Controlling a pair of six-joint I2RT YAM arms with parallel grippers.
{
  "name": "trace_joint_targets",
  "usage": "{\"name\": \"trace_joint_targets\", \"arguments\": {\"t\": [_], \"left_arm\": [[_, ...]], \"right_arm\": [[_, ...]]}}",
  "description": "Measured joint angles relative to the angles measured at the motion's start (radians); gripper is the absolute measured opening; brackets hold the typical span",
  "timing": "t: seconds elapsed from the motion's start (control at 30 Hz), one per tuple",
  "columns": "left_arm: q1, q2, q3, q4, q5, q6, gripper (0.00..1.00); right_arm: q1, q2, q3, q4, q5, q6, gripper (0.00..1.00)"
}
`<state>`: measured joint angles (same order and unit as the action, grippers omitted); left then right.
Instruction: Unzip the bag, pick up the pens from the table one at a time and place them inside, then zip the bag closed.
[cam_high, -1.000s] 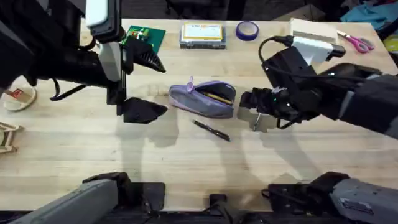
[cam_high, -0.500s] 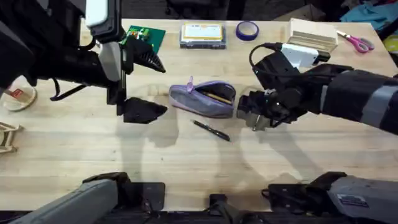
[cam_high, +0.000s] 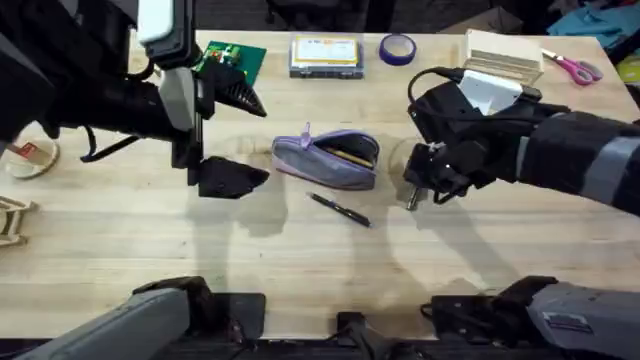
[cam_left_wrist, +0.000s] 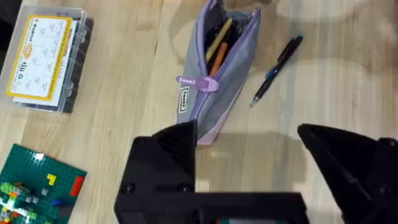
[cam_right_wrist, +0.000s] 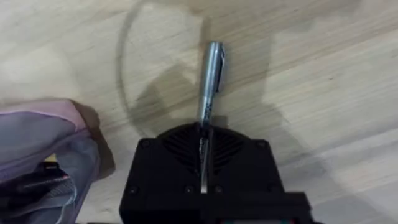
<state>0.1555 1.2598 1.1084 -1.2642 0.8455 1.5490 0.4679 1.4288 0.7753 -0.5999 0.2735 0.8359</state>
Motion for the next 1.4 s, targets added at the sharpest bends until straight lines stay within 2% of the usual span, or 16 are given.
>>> {"name": "trace_joint_targets", "arguments": {"t": [0.27, 0.73, 0.93, 1.1, 1.23, 1.4], "left_arm": [[0.000, 0.000, 0.000, 0.000, 0.000, 0.000, 0.993], [0.000, 0.000, 0.000, 0.000, 0.000, 0.000, 0.993], [0.000, 0.000, 0.000, 0.000, 0.000, 0.000, 0.993], [0.000, 0.000, 0.000, 0.000, 0.000, 0.000, 0.993], [0.000, 0.000, 0.000, 0.000, 0.000, 0.000, 0.993], [0.000, 0.000, 0.000, 0.000, 0.000, 0.000, 0.993]], "right_arm": [[0.000, -0.028, 0.000, 0.001, -0.002, -0.011, 0.032], [0.000, -0.300, 0.117, 0.058, -0.014, -0.339, 0.033], [0.000, -0.382, 0.118, 0.210, -0.148, -0.544, 0.033], [0.000, -0.397, 0.120, 0.318, -0.286, -0.669, 0.033], [0.002, -0.397, 0.120, 0.342, -0.368, -0.754, 0.033], [0.032, -0.397, 0.120, 0.344, -0.407, -0.886, 0.033]]}}
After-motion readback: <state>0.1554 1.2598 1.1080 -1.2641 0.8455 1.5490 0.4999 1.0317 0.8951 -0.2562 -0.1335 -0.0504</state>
